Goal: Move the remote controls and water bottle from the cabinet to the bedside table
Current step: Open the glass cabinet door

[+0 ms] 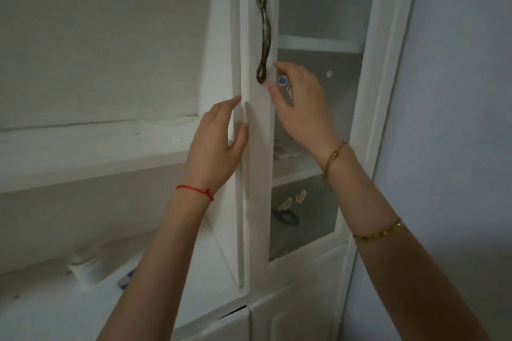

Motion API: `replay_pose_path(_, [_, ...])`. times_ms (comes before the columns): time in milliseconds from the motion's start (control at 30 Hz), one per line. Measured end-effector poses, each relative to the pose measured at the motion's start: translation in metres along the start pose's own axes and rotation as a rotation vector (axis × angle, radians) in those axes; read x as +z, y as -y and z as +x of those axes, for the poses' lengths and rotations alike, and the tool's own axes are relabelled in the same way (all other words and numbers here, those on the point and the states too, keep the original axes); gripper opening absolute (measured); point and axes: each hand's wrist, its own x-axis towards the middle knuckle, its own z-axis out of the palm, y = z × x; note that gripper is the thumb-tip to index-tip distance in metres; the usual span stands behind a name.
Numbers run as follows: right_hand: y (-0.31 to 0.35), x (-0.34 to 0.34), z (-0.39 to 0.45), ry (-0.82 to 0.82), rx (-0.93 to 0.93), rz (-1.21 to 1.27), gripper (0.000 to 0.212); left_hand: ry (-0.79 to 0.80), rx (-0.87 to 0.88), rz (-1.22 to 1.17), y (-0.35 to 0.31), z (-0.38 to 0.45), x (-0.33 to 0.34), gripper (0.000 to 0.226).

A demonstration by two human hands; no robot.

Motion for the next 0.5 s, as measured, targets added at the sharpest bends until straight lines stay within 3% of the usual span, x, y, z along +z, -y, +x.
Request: replay_pose_path(500, [0.005,0.025,0.047,-0.180,0.114,0.240,0.014,0.055,-0.065,0.033,0.000,0.001,0.020,0.054])
